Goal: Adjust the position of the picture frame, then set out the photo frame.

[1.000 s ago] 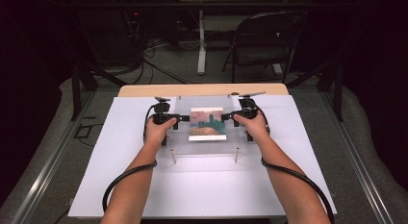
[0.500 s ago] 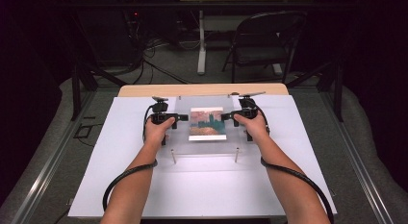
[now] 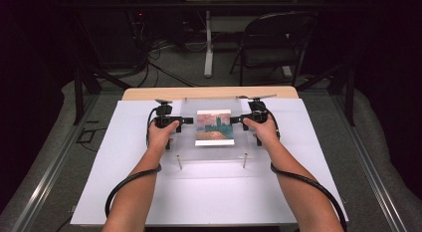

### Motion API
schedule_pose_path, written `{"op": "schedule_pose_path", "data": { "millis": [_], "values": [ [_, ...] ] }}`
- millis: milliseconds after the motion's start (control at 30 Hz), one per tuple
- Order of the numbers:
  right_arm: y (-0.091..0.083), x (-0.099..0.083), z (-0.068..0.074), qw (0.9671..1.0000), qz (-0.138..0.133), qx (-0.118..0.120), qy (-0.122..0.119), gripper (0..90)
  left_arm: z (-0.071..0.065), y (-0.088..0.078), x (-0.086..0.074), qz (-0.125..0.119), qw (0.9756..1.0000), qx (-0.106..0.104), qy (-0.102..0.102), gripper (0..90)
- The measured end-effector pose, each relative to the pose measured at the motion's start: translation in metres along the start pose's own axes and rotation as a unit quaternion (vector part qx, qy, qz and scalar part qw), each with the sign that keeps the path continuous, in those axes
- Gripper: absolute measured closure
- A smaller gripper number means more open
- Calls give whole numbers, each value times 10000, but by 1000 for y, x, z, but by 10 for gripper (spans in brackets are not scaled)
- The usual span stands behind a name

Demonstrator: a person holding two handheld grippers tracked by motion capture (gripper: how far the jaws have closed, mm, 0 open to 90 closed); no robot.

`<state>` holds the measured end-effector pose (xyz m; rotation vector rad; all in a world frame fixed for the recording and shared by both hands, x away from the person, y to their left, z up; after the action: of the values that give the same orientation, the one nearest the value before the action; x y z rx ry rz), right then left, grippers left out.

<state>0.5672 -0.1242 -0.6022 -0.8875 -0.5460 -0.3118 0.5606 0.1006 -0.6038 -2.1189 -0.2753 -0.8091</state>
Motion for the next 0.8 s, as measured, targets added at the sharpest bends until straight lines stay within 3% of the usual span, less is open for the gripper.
{"op": "schedule_pose_path", "data": {
  "millis": [800],
  "values": [
    [-24,8,21,9980,-299,-136,-547,291,-13,-25,12,-226,9991,37,355,374]
  ]
}}
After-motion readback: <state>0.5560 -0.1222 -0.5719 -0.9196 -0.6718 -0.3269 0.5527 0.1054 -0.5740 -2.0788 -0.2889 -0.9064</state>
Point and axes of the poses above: each handheld gripper's, and its own axes: y roughly forward along the jaws, x roughly out of its top, z roughly to its left, the point moved 10 cm from there along y, roughly forward along the jaws, and after that the axes turned 6 degrees about y, right-handed, at the moved point
